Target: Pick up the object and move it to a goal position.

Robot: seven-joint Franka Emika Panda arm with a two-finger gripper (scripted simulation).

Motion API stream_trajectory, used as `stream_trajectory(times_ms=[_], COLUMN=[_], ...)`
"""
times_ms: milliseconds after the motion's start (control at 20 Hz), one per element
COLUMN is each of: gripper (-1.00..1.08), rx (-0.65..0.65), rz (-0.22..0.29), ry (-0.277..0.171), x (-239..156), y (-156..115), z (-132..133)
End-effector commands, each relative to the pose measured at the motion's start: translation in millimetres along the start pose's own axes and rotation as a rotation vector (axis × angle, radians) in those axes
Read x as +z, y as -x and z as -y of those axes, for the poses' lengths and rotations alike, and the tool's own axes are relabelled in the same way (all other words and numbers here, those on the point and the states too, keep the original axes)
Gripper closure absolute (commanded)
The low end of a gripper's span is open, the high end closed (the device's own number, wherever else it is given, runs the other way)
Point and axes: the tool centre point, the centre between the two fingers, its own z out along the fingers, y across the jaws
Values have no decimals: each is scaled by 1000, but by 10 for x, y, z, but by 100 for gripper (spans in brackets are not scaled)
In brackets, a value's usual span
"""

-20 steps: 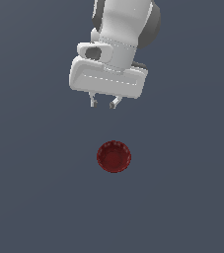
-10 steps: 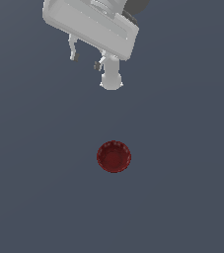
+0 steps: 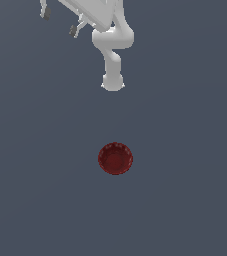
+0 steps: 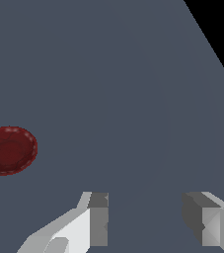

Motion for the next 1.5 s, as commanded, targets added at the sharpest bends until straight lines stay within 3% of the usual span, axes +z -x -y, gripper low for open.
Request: stream_trajectory(times_ms=[0,400,750,1100,1450], gripper=[-20,-20,-20,-20,-20], rx=[-18,-74,-136,-221,-334], rz=[-20,-71,-105,-134,-167], ry=[14,25,-3,-58,-136], x=[-39,111,533,1142,1813], y=[102,424,644,758,761], z=[-137,-411,-396,-74,599])
